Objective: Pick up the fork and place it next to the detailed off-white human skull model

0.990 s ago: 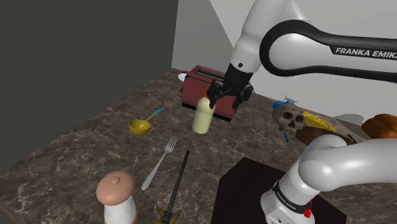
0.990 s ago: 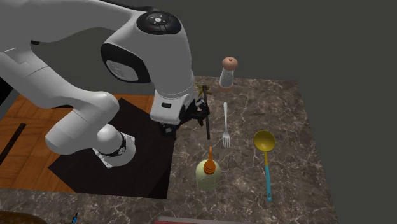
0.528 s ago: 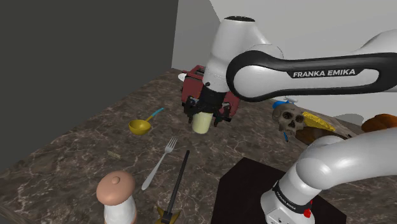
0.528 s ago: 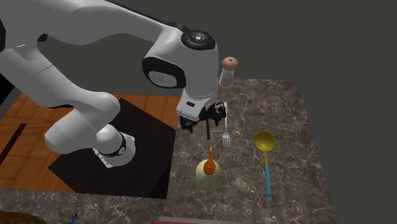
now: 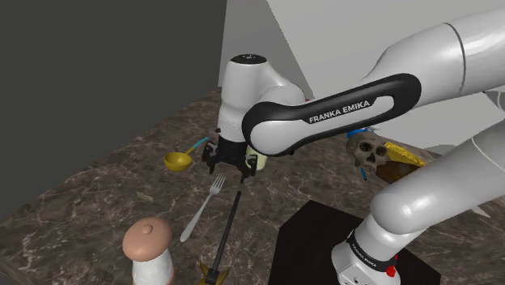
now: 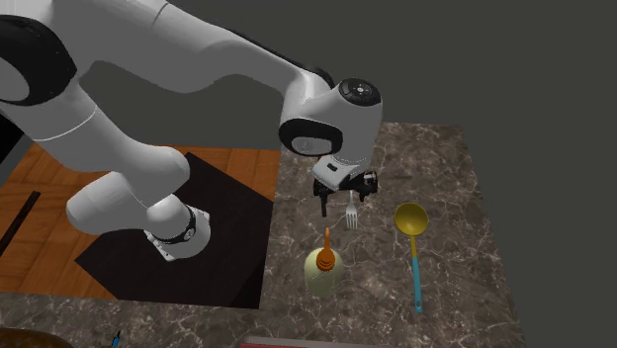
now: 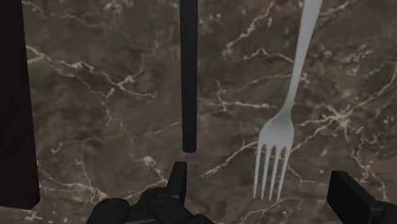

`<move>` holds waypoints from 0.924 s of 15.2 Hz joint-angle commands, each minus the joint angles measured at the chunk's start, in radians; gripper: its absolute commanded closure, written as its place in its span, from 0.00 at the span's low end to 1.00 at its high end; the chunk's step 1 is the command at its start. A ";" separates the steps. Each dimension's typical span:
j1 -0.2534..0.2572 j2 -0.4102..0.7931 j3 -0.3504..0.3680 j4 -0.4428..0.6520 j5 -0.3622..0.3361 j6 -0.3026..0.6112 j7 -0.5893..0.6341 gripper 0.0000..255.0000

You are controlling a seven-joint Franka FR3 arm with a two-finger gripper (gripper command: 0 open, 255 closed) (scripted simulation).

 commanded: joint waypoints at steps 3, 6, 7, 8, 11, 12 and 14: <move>-0.087 0.216 0.116 0.077 -0.195 0.053 0.272 0.00; -0.084 0.263 0.115 0.062 -0.249 0.090 0.312 0.00; -0.083 0.279 0.115 0.057 -0.269 0.102 0.326 0.00; -0.081 0.295 0.113 0.053 -0.290 0.114 0.341 0.00; -0.073 0.338 0.103 0.043 -0.345 0.142 0.380 0.00; -0.072 0.338 0.103 0.043 -0.345 0.142 0.380 0.00; -0.072 0.338 0.102 0.043 -0.345 0.142 0.380 0.00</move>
